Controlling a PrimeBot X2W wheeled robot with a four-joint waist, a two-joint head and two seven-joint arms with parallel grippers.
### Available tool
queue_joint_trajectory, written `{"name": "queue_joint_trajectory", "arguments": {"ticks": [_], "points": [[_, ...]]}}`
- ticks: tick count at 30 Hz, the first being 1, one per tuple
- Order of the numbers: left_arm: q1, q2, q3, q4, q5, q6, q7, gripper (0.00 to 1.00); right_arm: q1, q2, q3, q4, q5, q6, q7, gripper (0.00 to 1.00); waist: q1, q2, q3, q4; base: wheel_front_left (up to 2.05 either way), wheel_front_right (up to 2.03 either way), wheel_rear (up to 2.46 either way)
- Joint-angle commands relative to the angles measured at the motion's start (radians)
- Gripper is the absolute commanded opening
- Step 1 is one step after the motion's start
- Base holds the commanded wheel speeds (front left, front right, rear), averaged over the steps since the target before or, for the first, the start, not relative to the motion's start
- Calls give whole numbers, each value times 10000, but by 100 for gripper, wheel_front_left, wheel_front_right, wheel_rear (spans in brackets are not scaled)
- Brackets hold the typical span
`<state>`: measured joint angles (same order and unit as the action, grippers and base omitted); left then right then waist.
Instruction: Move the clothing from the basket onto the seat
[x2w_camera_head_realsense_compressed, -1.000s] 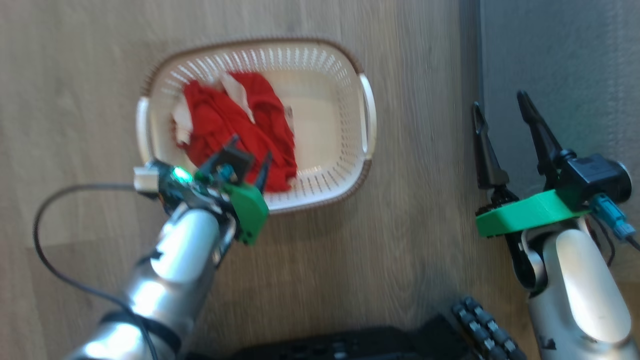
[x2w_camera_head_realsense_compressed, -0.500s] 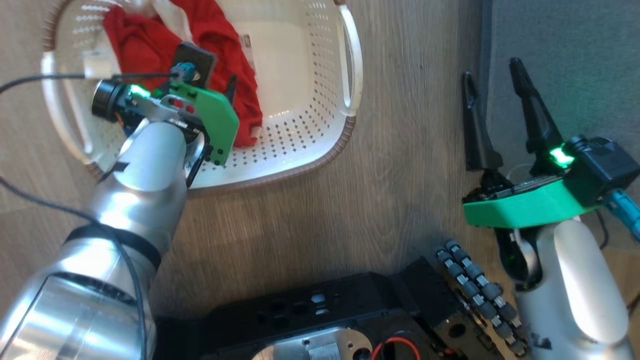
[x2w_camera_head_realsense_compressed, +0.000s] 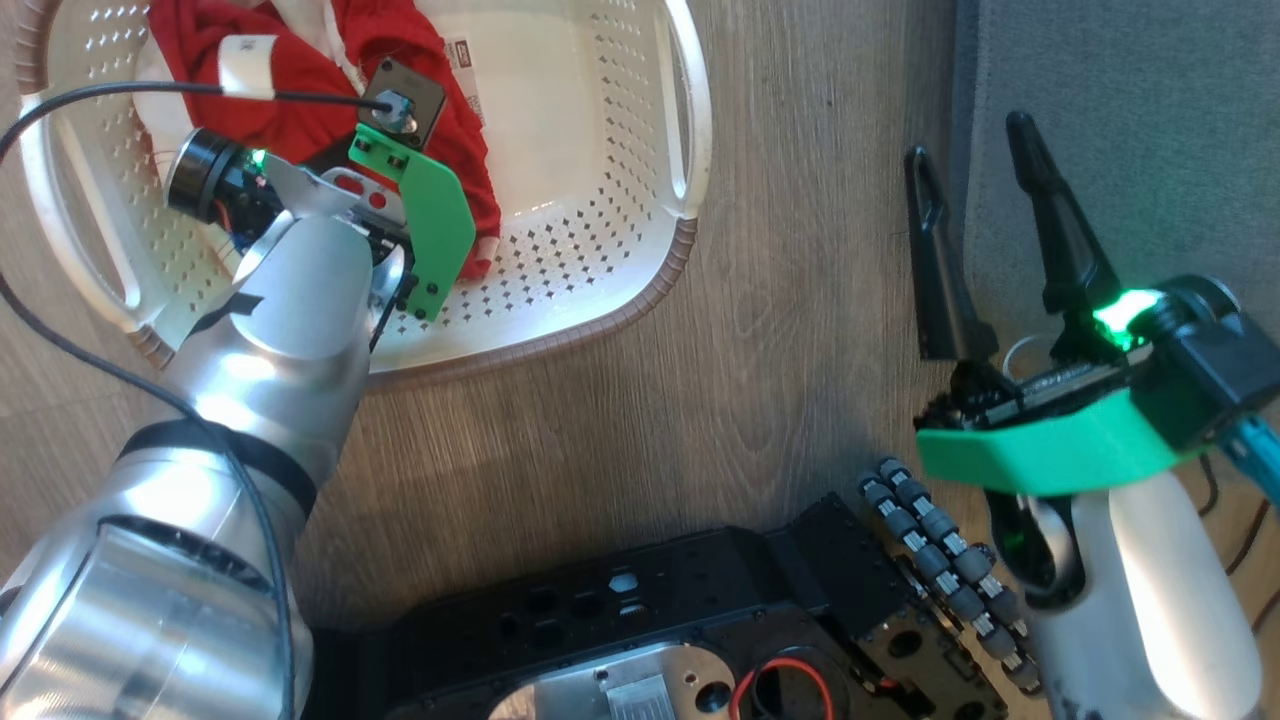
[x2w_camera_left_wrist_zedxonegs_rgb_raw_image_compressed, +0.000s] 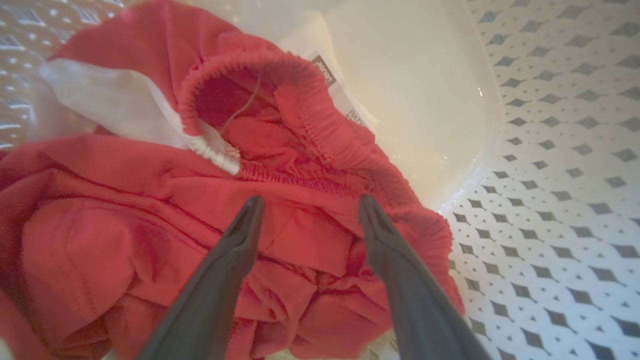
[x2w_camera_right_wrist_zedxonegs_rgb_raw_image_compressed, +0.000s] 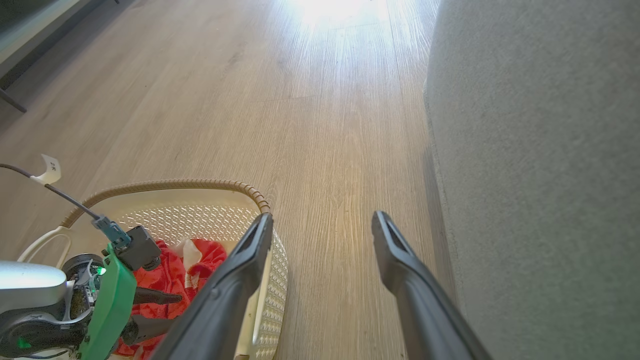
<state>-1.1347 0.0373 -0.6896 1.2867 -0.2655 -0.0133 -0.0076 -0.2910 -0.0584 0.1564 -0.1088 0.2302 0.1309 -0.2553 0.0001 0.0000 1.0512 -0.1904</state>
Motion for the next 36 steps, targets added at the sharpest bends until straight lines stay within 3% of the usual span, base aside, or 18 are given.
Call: {"name": "queue_joint_trajectory", "arguments": {"ticks": [1, 9, 17, 25, 28, 30, 35, 36], "points": [[70, 129, -70, -3, 40, 133, 302, 100, 775, 80, 269, -420, 60, -2, -65, 100, -1, 0, 10, -19, 0, 0, 0], [-35, 217, -552, 35, 419, 940, 1426, 100, 1148, 81, 479, -1256, -125, -2, -65, 100, -1, 0, 84, -12, 0, 0, 0], [-47, 547, -924, 38, 673, 1359, 2154, 100, 1415, 81, 752, -2078, -104, -2, -65, 100, -1, 0, 189, -31, 0, 0, 0], [-50, 705, -944, 39, 520, 1260, 2467, 100, 1696, 81, 809, -2532, -22, -2, -65, 100, -1, 0, 283, -125, 0, 0, 0], [18, 639, -947, 39, 347, 716, 2859, 100, 1763, 81, 771, -2598, 10, -2, -65, 100, -1, 0, 315, -140, 0, 0, 0], [-22, 589, -913, 39, 238, 595, 3021, 100, 1799, 81, 754, -2624, 11, -2, -65, 100, -1, 0, 335, -133, 0, 0, 0], [-87, 580, -898, 40, 121, 708, 3188, 100, 1866, 81, 751, -2689, 25, -2, -65, 100, -1, 0, 356, -154, 0, 0, 0], [-95, 584, -885, 40, 89, 734, 3230, 95, 1875, 81, 749, -2711, 33, -2, -65, 100, -1, 0, 360, -157, 0, 0, 0]]}}
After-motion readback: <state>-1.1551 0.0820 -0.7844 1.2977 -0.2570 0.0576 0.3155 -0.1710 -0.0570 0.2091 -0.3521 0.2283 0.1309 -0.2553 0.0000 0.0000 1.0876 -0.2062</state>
